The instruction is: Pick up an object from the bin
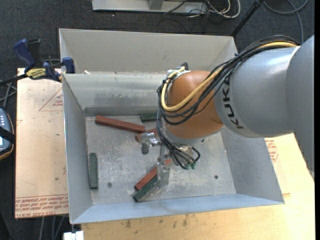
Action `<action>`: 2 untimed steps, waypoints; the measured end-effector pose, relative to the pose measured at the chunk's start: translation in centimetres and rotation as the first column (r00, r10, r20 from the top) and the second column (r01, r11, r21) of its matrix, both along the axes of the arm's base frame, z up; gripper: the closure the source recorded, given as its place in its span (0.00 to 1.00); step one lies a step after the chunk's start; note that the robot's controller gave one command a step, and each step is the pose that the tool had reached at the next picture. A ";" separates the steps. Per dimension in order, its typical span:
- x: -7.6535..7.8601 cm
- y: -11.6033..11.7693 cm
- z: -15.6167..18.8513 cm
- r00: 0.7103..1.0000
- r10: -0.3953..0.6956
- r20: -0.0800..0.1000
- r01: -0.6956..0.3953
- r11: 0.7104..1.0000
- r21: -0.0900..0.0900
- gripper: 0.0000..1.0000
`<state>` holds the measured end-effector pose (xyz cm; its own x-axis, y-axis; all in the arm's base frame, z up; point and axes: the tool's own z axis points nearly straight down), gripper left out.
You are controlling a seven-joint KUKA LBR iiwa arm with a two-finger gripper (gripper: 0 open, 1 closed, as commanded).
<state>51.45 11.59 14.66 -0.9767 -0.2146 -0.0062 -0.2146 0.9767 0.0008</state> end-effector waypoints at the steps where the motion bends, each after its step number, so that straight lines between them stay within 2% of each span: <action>1: -1.7 -0.3 -7.7 0.994 0.110 -0.006 -0.110 0.994 0.000 1.00; 2: -1.7 -0.3 -7.7 0.994 0.110 -0.007 -0.110 0.994 0.000 1.00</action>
Offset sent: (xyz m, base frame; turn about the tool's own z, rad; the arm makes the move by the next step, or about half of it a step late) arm 0.0000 0.0000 0.0000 0.0000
